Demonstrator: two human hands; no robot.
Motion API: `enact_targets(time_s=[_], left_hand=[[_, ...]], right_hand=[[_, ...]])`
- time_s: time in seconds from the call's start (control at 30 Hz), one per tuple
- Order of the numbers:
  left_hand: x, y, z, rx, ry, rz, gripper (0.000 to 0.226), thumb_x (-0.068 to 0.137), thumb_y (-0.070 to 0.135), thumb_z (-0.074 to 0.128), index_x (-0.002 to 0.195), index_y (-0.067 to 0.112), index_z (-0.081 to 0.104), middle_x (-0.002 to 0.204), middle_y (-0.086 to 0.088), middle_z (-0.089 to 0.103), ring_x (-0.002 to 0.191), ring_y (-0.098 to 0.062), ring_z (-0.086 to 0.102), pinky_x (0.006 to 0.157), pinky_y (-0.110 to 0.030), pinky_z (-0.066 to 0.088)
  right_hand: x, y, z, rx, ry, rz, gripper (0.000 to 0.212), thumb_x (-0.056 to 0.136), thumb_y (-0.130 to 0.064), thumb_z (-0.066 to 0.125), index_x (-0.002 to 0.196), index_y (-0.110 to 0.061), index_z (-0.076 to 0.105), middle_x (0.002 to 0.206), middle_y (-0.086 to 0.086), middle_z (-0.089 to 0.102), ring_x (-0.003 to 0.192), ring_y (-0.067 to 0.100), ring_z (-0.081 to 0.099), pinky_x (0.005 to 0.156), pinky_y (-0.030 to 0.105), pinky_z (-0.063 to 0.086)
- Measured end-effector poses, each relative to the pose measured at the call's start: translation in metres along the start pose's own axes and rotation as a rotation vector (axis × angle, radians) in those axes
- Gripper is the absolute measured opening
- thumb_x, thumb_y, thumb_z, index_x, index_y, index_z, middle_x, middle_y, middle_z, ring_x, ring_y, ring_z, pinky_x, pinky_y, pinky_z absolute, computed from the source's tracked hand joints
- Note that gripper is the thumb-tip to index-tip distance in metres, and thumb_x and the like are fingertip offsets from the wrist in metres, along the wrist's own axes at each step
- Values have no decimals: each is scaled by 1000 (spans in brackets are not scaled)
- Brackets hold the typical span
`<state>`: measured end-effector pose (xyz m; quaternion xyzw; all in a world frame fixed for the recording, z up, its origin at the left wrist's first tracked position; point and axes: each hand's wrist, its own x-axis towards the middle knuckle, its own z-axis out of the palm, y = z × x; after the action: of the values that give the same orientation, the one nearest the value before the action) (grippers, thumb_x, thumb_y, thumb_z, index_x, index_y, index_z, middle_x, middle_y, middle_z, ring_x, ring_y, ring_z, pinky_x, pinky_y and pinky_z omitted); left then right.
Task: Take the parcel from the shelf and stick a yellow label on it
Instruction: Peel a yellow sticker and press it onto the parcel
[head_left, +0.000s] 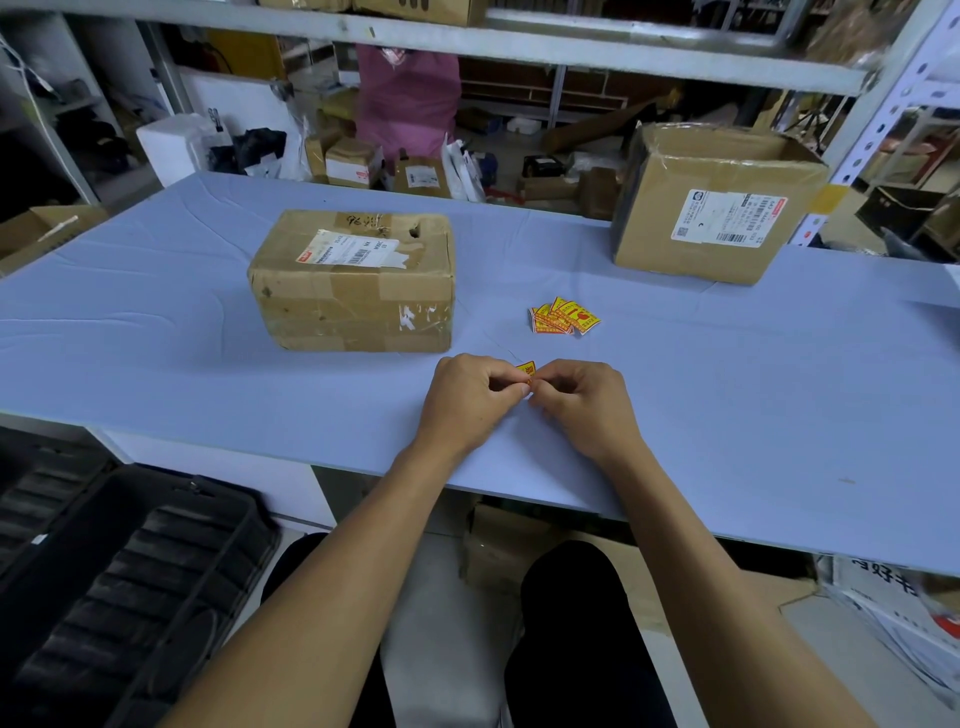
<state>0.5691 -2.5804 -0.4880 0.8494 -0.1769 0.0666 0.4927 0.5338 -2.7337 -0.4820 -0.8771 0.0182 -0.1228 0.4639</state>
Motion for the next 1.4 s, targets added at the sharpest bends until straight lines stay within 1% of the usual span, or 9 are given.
enact_targets(time_s=[0.1, 0.27, 0.47, 0.57, 0.63, 0.77, 1.03, 1.23, 1.4], left_hand=[[-1, 1, 0, 9, 0, 6, 15, 82, 15, 72, 93, 14, 82, 88, -2, 80, 80, -11, 73, 74, -24, 56], [-2, 3, 0, 25, -1, 10, 16, 83, 15, 69, 92, 15, 82, 85, 0, 80, 78, -11, 72, 73, -28, 58], [-2, 4, 0, 28, 7, 0, 16, 84, 17, 68, 91, 16, 82, 84, 2, 79, 77, -10, 72, 74, -28, 58], [-2, 5, 0, 15, 5, -7, 15, 83, 17, 70, 92, 16, 82, 84, 2, 80, 77, -9, 72, 75, -27, 58], [-2, 5, 0, -4, 10, -14, 13, 82, 18, 72, 90, 16, 81, 84, 2, 79, 77, -8, 72, 75, -26, 58], [-1, 5, 1, -12, 23, -32, 10, 82, 18, 71, 85, 16, 81, 79, 3, 78, 75, -11, 71, 74, -28, 57], [-1, 6, 0, 15, 33, -50, 9, 83, 19, 71, 80, 14, 78, 74, 1, 76, 70, -13, 68, 69, -28, 55], [0, 6, 0, -6, 80, -73, 13, 84, 26, 74, 74, 18, 73, 64, 11, 66, 60, -3, 59, 60, -19, 46], [-1, 8, 0, 20, 68, -61, 9, 83, 21, 72, 77, 15, 76, 70, 5, 72, 64, -6, 63, 65, -20, 49]], right_hand=[[0, 0, 0, -6, -4, 0, 18, 83, -11, 63, 76, -21, 76, 59, -10, 65, 56, 1, 53, 53, 17, 39], [0, 1, 1, -9, 0, 2, 17, 83, -10, 62, 77, -17, 76, 67, 0, 71, 62, 9, 57, 57, 26, 43], [1, 1, 1, -23, 10, -11, 17, 84, -10, 62, 79, -18, 77, 67, -2, 71, 66, 17, 63, 60, 29, 47], [1, 2, 2, -21, 12, -20, 19, 84, -11, 62, 78, -22, 76, 66, -7, 69, 63, 10, 60, 58, 26, 46], [1, 1, 2, -12, 22, -24, 21, 84, -10, 62, 75, -25, 74, 63, -10, 67, 60, 5, 57, 56, 19, 42], [1, 1, 2, -9, 29, -34, 17, 84, -9, 62, 77, -18, 75, 63, -10, 65, 58, 4, 53, 53, 14, 38], [2, 2, 3, -8, 32, -39, 18, 83, -10, 61, 78, -20, 75, 64, -9, 66, 58, 5, 53, 55, 20, 41], [3, 3, 4, -22, 46, -24, 13, 85, -12, 62, 77, -15, 73, 63, -9, 63, 56, 4, 50, 56, 18, 39], [2, 0, 4, 14, 32, -3, 15, 84, -17, 61, 74, -19, 72, 65, -4, 67, 61, 10, 56, 59, 26, 43]])
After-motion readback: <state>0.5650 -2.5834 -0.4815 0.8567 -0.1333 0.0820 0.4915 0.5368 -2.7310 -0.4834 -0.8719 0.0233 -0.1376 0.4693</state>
